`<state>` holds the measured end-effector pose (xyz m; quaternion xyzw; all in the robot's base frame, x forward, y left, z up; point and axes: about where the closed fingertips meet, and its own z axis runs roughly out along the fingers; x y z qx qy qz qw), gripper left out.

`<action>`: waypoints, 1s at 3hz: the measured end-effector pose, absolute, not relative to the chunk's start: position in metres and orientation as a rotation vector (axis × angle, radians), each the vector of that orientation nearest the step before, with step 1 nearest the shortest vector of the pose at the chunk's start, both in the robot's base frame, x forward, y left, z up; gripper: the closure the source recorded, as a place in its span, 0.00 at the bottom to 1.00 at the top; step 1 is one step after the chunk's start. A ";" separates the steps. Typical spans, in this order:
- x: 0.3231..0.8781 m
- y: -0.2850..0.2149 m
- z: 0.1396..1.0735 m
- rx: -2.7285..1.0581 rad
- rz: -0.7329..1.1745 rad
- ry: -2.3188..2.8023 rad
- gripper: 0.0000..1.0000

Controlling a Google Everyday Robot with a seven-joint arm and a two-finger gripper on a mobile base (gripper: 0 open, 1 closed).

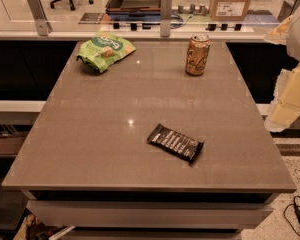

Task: Move rxbar chocolate near green rice chip bag

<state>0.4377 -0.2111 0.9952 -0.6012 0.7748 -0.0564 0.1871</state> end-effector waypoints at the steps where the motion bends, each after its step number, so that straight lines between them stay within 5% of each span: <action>1: 0.438 -0.211 0.995 -1.692 -0.159 2.181 0.00; 3: 0.440 -0.207 0.977 -1.563 -0.018 2.147 0.00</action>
Offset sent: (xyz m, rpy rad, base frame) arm 0.0036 -0.0001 -0.0209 0.1494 -0.0016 -0.0357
